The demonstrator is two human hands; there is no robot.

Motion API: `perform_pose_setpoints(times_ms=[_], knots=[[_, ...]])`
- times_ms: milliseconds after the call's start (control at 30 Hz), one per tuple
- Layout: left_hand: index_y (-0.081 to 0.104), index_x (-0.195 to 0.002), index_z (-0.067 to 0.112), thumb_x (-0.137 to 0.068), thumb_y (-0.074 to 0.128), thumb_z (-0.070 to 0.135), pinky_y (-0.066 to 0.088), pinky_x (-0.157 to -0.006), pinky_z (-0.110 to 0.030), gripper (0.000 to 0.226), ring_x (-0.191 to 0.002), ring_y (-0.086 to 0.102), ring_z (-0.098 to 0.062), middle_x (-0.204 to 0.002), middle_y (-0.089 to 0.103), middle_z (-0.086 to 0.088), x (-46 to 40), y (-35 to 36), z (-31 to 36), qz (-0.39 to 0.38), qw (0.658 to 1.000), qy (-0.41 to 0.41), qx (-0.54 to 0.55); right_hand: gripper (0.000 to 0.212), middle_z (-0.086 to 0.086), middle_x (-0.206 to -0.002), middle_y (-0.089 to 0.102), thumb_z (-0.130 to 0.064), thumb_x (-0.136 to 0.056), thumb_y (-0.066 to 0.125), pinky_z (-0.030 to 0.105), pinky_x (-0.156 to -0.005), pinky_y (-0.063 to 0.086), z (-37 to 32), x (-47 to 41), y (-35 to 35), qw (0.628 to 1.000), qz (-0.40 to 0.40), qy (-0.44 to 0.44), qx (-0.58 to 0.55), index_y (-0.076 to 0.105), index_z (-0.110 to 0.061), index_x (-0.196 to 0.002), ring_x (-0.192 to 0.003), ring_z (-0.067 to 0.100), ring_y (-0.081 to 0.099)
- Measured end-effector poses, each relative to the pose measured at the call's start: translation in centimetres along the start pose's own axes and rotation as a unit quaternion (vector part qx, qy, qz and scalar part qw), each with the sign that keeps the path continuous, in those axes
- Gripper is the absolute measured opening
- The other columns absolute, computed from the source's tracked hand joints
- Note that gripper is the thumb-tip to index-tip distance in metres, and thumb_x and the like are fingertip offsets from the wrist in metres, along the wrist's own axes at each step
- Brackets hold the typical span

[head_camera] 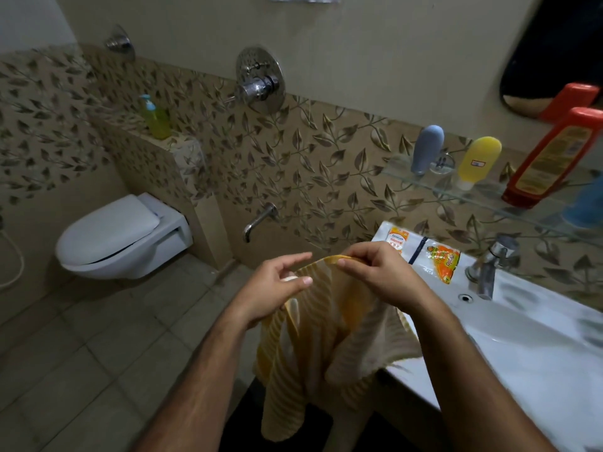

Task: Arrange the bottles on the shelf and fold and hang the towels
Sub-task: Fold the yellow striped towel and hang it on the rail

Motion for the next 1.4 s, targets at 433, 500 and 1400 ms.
perform_pose_setpoints(times_ms=[433, 500, 1400], knots=[[0.071, -0.083, 0.016, -0.089, 0.067, 0.013, 0.040, -0.044, -0.012, 0.008, -0.051, 0.053, 0.007, -0.069, 0.064, 0.007, -2.1, -0.6, -0.6, 0.162, 0.987, 0.013, -0.005, 0.022, -0.009, -0.056, 0.052, -0.033, -0.085, 0.073, 0.027, -0.052, 0.036, 1.1, 0.3, -0.3, 0.984, 0.056, 0.068, 0.156, 0.064, -0.022, -0.069, -0.056, 0.006, 0.049], [0.071, -0.083, 0.015, -0.089, 0.067, 0.014, 0.041, -0.044, -0.014, 0.007, -0.051, 0.052, 0.004, -0.068, 0.063, 0.006, -2.1, -1.0, -1.1, 0.169, 0.985, -0.007, -0.018, 0.022, -0.008, -0.059, 0.056, -0.035, -0.086, 0.071, 0.030, -0.056, 0.040, 1.5, 0.7, -0.8, 0.974, 0.081, 0.085, 0.195, 0.066, -0.020, -0.070, -0.062, 0.012, 0.054], [0.071, -0.080, 0.021, -0.088, 0.068, 0.022, 0.041, -0.051, -0.013, 0.009, -0.058, 0.058, 0.008, -0.070, 0.068, 0.012, -1.5, 0.0, -0.7, 0.124, 0.990, 0.020, -0.068, 0.021, -0.026, -0.051, 0.055, -0.012, -0.093, 0.065, 0.005, -0.054, 0.036, -0.8, 3.1, -2.5, 0.999, 0.033, 0.024, -0.005, 0.065, -0.021, -0.112, -0.054, -0.008, 0.053]])
Point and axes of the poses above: each hand's wrist, its own x-axis away from the middle knuckle, its own y-axis out of the palm, z = x × y, the point moved 3 cm from there along -x, towards the middle knuckle
